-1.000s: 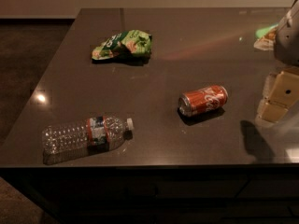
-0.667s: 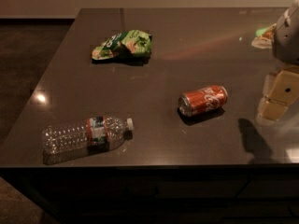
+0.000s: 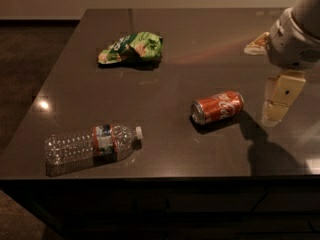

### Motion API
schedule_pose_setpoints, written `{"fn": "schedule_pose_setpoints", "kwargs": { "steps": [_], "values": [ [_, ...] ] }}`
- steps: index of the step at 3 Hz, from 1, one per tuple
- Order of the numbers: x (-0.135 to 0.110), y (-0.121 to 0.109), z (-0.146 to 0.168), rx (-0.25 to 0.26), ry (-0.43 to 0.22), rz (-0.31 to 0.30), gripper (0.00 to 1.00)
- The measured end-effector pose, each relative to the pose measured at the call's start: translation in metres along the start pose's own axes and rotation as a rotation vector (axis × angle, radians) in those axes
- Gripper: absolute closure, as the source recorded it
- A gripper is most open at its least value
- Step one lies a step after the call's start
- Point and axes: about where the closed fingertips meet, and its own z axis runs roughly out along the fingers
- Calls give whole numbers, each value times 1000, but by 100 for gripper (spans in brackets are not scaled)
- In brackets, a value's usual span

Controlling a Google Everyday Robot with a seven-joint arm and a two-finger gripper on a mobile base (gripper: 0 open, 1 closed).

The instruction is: Pick coke can

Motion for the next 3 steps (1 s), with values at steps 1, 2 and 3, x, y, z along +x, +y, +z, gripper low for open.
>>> {"fn": "schedule_pose_setpoints", "kwargs": {
  "steps": [1,2,3],
  "values": [
    [-2,-9,29,-45,-18,-79,0],
    [-2,-15,51,-78,-23,-136,0],
    [-2,-18,69,-108,-20,-181,0]
  ]
}}
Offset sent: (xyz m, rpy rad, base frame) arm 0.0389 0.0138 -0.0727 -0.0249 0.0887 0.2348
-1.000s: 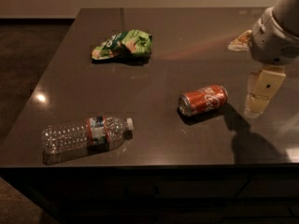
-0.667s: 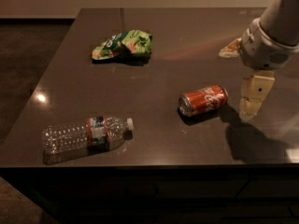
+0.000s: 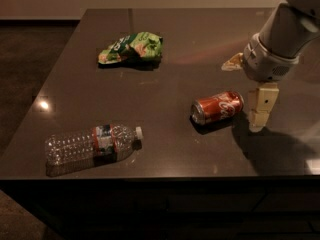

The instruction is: Pick coke can

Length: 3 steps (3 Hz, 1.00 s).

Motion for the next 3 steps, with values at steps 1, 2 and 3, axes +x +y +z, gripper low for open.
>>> {"fn": "schedule_pose_setpoints", "kwargs": {
  "steps": [1,2,3],
  "values": [
    [2,-2,15,-27,4,-33,0],
    [2,-3,26,-55,6,-48,12],
    [0,-3,30,-79,-3,-50,34]
  ]
}}
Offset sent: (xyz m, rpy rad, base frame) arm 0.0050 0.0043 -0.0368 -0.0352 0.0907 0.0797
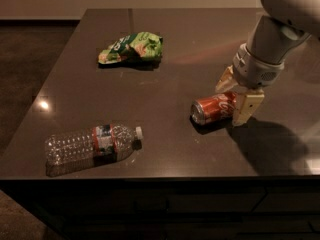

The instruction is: Pick coke can

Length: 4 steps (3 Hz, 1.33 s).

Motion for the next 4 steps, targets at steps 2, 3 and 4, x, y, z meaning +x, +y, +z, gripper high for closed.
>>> {"fn": "schedule_pose_setpoints", "kwargs": {
  "steps": [2,3,4],
  "values": [
    [-9,-4,-17,1,-37,28,81],
    [-14,-8,-39,28,-73,50,100],
    [-30,-24,-92,112,-116,54,100]
  ]
}}
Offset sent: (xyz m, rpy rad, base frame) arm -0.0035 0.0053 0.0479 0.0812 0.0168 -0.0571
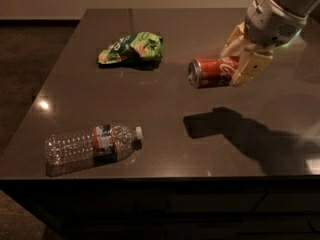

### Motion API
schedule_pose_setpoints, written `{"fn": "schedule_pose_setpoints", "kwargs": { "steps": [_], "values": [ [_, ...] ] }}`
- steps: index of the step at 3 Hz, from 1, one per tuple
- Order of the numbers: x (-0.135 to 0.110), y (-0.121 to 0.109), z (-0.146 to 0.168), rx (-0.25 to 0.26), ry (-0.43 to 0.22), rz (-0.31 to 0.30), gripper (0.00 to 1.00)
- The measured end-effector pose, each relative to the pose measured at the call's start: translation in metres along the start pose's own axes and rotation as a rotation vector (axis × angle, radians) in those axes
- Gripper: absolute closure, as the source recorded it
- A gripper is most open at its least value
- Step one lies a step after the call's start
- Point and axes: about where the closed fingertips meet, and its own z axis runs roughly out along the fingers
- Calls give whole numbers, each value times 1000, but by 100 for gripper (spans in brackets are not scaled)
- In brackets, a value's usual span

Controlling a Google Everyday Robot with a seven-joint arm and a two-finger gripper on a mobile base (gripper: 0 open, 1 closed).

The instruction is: Pick coke can

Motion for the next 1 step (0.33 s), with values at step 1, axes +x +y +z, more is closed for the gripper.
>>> {"fn": "schedule_pose_setpoints", "kwargs": {
  "steps": [1],
  "values": [
    [-1,-5,3,17,-3,-1,100]
  ]
}}
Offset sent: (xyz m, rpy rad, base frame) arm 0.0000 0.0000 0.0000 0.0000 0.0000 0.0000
